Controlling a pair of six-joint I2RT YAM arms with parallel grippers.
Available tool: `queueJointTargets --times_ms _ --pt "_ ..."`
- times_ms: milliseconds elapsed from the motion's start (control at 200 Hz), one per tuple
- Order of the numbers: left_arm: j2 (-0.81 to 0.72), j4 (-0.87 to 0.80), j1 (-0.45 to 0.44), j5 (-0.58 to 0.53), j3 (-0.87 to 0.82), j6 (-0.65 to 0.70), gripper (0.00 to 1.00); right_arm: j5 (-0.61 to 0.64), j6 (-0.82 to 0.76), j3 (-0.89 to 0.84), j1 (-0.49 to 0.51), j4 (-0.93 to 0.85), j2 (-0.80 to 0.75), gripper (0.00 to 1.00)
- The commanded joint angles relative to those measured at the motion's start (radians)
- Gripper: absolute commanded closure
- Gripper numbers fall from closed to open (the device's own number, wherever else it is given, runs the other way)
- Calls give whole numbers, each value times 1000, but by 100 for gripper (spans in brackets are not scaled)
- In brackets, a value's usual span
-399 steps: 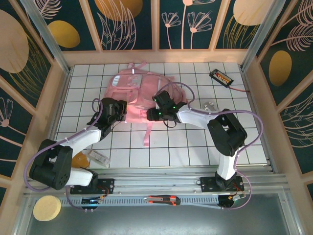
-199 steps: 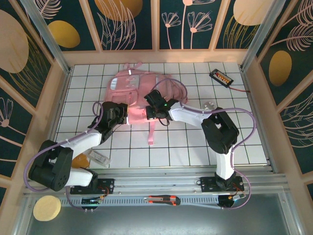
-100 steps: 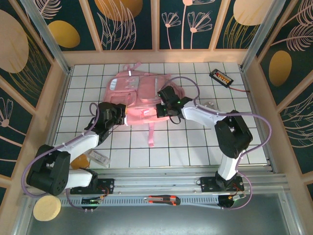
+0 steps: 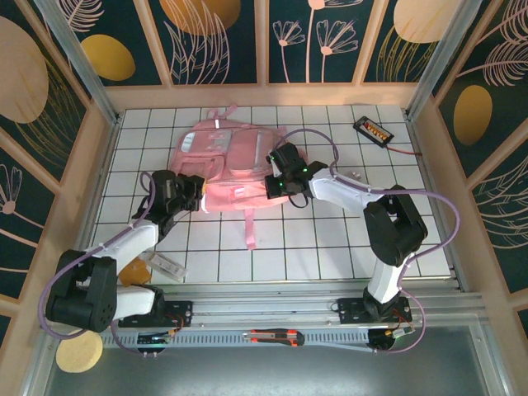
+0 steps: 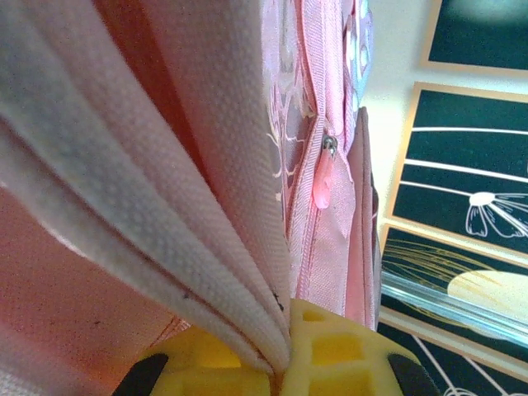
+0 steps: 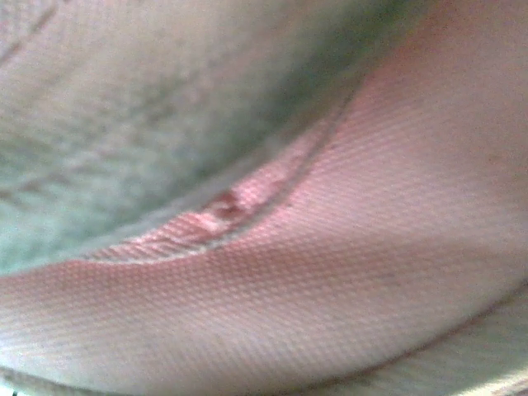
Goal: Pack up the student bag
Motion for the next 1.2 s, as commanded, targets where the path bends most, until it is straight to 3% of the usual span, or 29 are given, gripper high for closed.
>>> queueJointTargets --times_ms 0,220,425,585,646,726,846,961,1196 --pt "1 -45 81 15 41 114 100 131 -10 5 -67 -57 -59 100" --pt "103 -87 148 73 126 229 100 100 -15 11 -62 -56 -77 100" --pt "295 -88 168 193 305 321 100 -18 11 30 8 -53 -50 100" --pt "269 -98 168 196 313 306 48 -76 68 85 46 -49 2 100" --pt "220 -104 170 196 269 287 35 -93 85 106 46 -47 16 100" --pt "143 -69 168 207 167 220 26 -115 89 147 43 -59 38 100" --pt "15 16 158 212 24 88 25 -144 78 197 45 -76 66 100" --pt "-57 30 107 180 -8 18 26 -163 70 220 52 -86 86 100" --pt "71 237 -86 94 -11 -146 37 -167 72 241 87 -90 98 100"
